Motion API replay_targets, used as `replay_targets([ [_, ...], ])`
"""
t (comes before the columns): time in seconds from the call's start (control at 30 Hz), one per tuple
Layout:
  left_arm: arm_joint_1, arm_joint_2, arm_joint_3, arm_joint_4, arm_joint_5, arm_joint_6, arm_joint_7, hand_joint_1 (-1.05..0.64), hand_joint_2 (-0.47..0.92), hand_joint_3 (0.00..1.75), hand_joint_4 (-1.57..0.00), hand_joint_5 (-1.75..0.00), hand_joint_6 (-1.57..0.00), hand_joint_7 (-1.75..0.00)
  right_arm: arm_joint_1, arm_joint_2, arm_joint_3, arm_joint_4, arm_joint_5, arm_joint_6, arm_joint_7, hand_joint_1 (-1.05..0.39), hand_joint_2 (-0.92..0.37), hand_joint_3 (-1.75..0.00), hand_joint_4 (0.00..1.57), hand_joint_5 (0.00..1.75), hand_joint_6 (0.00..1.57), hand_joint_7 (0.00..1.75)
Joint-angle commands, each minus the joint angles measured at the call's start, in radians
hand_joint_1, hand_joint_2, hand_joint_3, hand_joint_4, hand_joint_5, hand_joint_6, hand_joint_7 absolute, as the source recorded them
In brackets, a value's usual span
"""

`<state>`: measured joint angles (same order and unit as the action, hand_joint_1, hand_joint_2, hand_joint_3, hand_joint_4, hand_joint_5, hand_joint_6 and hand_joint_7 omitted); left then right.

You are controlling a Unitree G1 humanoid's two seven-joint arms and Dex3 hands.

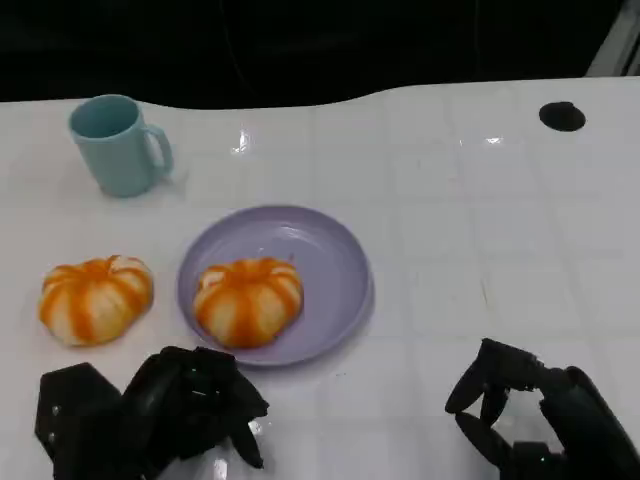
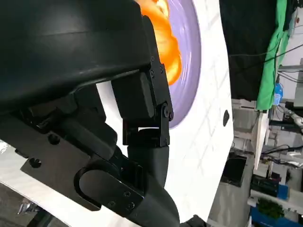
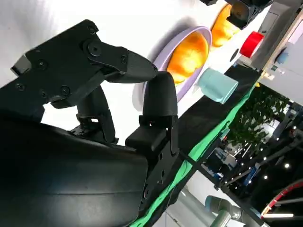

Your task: Grasp the bread from the table and place it into the plate.

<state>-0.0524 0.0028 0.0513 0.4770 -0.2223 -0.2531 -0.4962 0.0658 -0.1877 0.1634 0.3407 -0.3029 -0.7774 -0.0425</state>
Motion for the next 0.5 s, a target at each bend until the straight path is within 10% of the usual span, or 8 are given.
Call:
replay_targets([
  [0.03, -0.002, 0.014, 0.008, 0.007, -0.012, -0.01, -0.013, -1.05, 0.78, 0.0, -1.57, -0.84, -1.57, -0.53, -0.005, -0.008, -0.01, 0.012, -0.002, -0.017, -0.011, -0.36, -0.57, -0.88, 0.66, 1.75, 0.59, 1.47],
  [0.5, -0.004, 0.02, 0.011, 0.002, -0.01, -0.002, -0.008, -1.05, 0.78, 0.0, -1.57, -0.85, -1.57, -0.53, -0.013, -0.003, -0.01, 0.019, -0.017, -0.005, -0.017, -0.36, -0.57, -0.86, 0.66, 1.75, 0.58, 1.47],
])
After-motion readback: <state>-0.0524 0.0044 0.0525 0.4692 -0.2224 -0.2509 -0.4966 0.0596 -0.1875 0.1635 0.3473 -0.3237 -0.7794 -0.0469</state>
